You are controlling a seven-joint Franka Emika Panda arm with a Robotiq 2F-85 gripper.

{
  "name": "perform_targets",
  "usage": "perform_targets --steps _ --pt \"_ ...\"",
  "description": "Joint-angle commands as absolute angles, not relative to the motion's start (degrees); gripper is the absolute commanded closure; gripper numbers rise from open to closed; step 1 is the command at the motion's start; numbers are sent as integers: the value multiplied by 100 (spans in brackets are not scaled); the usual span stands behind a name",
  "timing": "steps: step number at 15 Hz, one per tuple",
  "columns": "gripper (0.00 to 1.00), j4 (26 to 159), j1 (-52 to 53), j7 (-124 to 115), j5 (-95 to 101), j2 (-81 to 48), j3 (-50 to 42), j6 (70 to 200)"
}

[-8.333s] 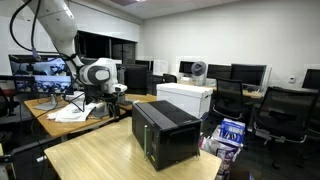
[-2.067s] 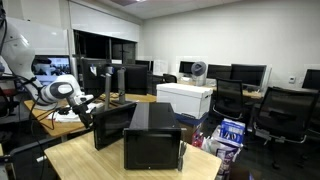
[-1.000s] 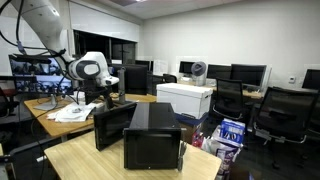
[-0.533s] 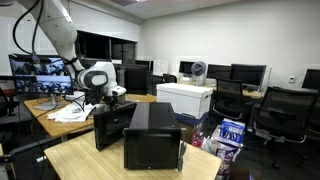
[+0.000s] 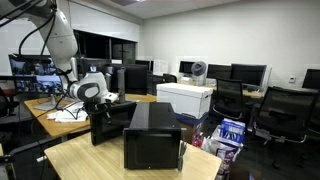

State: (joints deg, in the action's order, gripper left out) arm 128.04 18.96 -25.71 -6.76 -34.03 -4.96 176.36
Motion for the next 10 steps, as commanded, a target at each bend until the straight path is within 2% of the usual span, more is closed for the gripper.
perform_targets --steps 1,4,10 --pt "100 12944 2246 -2214 -642 -3616 -542 18415" --pt "96 12898 2660 -1962 -783 -3860 -637 19051" --pt "96 12695 3140 -1752 -1397 -4037 -656 19556"
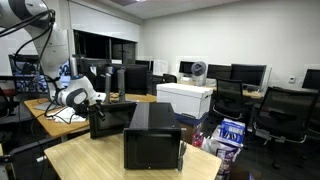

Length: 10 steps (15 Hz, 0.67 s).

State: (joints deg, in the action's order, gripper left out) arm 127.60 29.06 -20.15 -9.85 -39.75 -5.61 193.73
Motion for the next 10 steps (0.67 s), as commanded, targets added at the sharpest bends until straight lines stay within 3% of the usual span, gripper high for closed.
perform_targets --steps 1,2,3,5,6,10 --pt "72 12685 3315 -1736 -1543 -4054 -791 19422" --pt "71 12684 3059 -1693 -1532 -4000 -551 19395" --pt "91 12671 3102 -1699 -1584 -4016 -562 19395" --pt "74 12663 3087 -1703 -1597 -4024 -546 19395" --pt "71 12663 3082 -1703 -1597 -4024 -546 19395" --pt "71 12662 3076 -1703 -1597 -4024 -545 19395"
